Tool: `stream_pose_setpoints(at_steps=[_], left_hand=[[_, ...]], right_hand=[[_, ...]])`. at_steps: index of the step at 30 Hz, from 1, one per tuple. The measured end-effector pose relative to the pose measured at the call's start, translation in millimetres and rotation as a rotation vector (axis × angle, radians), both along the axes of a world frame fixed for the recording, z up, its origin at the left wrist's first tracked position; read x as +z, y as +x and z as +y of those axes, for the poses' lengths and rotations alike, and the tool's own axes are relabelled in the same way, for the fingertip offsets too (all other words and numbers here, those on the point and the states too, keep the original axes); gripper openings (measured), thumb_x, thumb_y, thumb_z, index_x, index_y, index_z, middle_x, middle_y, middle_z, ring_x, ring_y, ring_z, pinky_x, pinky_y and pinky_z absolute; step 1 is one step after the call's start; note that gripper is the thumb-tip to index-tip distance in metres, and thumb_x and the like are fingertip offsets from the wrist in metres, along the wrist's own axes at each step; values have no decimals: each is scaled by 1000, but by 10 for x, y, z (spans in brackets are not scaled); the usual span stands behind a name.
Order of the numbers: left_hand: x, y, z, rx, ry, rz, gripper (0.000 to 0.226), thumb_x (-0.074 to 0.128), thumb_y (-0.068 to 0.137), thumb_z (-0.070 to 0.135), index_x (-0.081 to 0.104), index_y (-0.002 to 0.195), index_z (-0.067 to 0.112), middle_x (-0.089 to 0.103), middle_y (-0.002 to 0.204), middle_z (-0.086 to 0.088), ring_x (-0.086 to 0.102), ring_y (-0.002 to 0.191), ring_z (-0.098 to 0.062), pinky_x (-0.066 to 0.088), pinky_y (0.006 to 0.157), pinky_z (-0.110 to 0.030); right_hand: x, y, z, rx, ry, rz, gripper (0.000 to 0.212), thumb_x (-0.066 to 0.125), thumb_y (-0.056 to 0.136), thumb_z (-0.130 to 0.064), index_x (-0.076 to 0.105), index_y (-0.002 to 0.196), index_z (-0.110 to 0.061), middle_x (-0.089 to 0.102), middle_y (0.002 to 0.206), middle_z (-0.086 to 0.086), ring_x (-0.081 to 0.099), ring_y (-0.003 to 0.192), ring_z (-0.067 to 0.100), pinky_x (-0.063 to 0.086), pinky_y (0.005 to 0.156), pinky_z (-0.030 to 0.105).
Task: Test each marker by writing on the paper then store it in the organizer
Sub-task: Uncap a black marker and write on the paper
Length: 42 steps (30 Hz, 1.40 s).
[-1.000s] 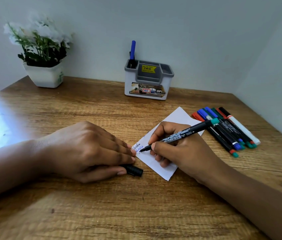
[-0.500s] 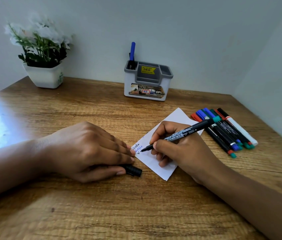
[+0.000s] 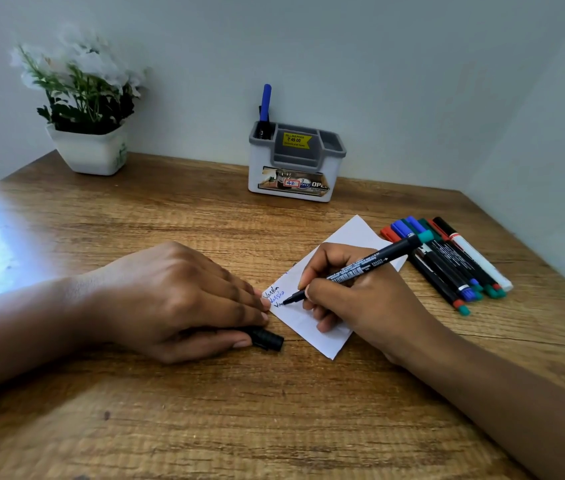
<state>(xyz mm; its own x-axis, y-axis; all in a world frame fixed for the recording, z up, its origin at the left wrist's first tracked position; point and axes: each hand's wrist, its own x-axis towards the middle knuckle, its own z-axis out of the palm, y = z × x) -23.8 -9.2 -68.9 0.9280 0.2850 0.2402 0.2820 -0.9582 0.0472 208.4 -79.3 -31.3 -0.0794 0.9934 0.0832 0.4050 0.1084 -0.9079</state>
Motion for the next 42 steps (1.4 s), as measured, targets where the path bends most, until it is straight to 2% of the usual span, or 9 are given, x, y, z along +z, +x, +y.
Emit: stream_pose_setpoints(at_steps=[3,6,12,15,19,29,42], left_hand=[[25,29,-25,-16,-18,-19,30,39,98,49,61,112,34,72,107,13,70,99,-11,59,79,-44],[7,25,-12,-9,-20,-14,27,45,96,48,63,111,34,72,107,13,70,100,-12,58,81,-44],[-3,12,14,11,-6,11,24,54,92,45,63,112,35,71,108,14,68,101,-12,57,83,-43],[-4,10,13,5,-5,13,24,54,92,45,63,112,34,71,108,13,68,101,-12,57,83,-42],[1,5,6,7,-3,11,24,57,90,43,64,111,33,72,107,12,69,100,-12,57,81,-42],[44,24,-43,-21,5,-31,24,50,94,42,66,108,31,74,102,10,72,95,-15,59,76,-44],[3,12,-16,10,-3,-3,24,50,94,44,65,111,33,72,106,11,69,100,-14,57,82,-41]], right_hand=[[6,-5,-6,-11,12,-23,5,61,76,-9,64,73,-9,66,60,3,61,52,14,54,52,29],[6,-8,-4,-11,9,-21,6,61,77,-8,64,72,-8,65,59,2,60,52,13,54,51,28],[21,18,9,-23,-75,250,9,56,87,-4,64,82,-5,66,67,11,61,57,14,52,46,27],[24,26,11,20,-78,194,12,58,84,0,68,83,-7,69,71,10,64,62,13,53,49,25],[0,20,13,23,-47,109,12,62,78,5,65,75,-6,65,63,7,61,55,12,53,50,24],[-14,14,27,15,-13,-8,5,64,78,-3,65,76,-7,65,61,4,61,54,12,53,52,24],[-33,16,42,11,-9,14,4,64,79,-5,65,77,-8,64,61,4,60,54,11,50,50,22]])
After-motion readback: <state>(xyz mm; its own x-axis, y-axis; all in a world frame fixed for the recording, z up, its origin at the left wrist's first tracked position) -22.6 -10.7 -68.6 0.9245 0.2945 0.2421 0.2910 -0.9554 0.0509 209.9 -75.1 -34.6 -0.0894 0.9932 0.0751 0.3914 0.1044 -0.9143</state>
